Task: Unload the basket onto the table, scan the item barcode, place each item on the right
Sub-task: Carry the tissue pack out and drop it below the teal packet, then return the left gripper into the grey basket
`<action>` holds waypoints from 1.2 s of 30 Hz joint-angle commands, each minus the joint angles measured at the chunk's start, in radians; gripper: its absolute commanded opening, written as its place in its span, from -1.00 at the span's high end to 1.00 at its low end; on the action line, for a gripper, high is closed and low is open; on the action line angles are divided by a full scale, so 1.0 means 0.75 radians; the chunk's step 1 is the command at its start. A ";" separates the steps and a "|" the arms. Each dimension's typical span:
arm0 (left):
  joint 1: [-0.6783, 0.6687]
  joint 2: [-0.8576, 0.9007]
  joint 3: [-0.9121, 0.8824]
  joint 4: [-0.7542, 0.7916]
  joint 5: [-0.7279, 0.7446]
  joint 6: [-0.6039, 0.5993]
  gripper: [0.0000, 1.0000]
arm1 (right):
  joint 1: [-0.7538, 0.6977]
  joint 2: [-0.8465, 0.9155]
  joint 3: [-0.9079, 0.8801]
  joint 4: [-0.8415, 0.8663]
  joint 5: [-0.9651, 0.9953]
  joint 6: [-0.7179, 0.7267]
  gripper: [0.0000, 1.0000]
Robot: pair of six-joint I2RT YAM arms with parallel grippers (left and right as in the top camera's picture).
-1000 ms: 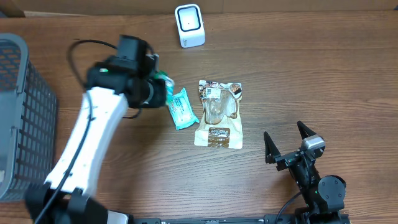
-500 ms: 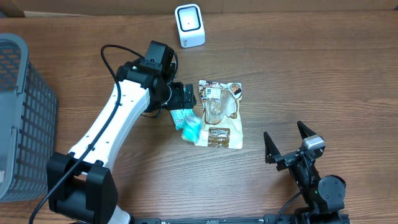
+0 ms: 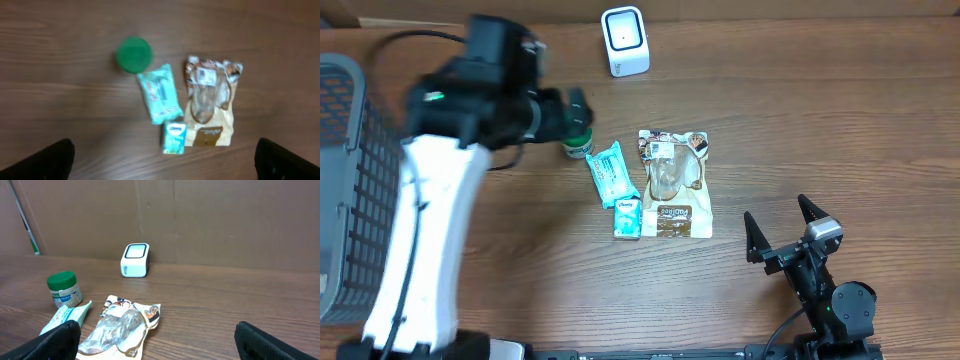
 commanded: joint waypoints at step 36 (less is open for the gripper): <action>1.492 0.037 -0.332 0.050 -0.279 -0.191 -0.65 | -0.005 -0.013 -0.014 0.007 0.000 0.004 -1.00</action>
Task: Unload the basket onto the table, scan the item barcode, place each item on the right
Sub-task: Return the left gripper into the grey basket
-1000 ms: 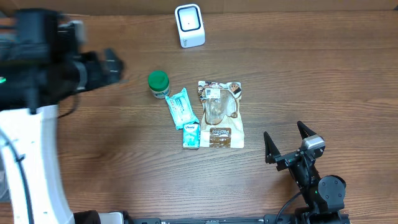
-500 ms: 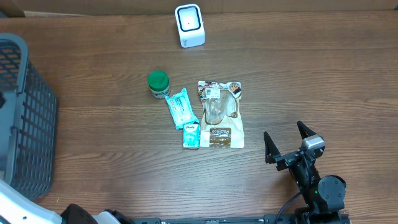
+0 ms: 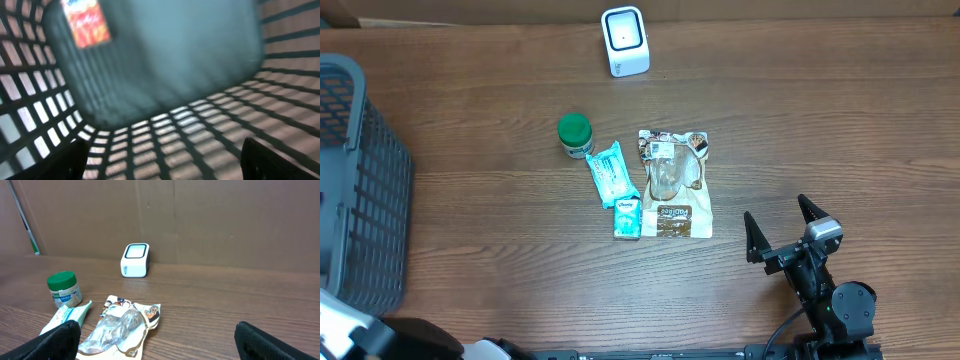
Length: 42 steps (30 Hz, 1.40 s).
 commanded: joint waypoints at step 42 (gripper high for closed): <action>0.170 0.106 -0.433 0.303 -0.195 -0.033 -0.77 | -0.005 -0.013 -0.014 0.007 0.001 0.004 -1.00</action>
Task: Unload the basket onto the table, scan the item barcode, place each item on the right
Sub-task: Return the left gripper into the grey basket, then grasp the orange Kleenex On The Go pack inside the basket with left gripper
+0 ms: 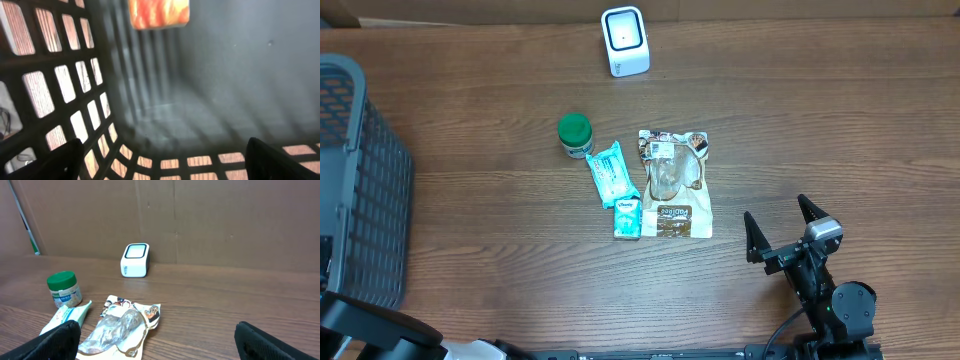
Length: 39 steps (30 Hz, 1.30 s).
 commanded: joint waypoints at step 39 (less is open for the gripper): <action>0.148 0.113 -0.043 0.125 -0.041 -0.013 -0.79 | -0.005 -0.013 -0.014 0.007 0.000 0.004 -1.00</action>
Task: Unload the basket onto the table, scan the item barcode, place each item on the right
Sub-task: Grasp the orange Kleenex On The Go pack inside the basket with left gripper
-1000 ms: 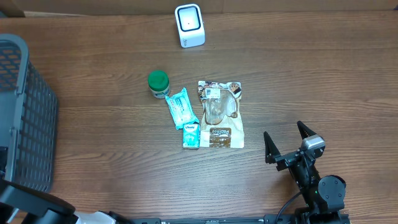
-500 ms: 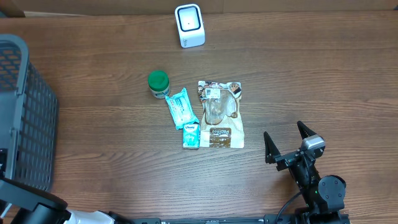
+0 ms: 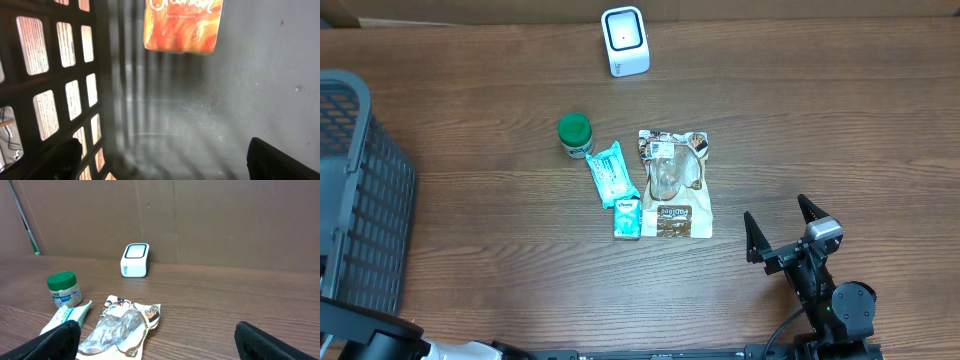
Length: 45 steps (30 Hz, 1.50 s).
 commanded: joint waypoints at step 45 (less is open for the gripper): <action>0.010 0.285 -0.004 0.454 0.006 0.262 0.92 | -0.005 -0.013 -0.014 0.007 0.000 0.004 -1.00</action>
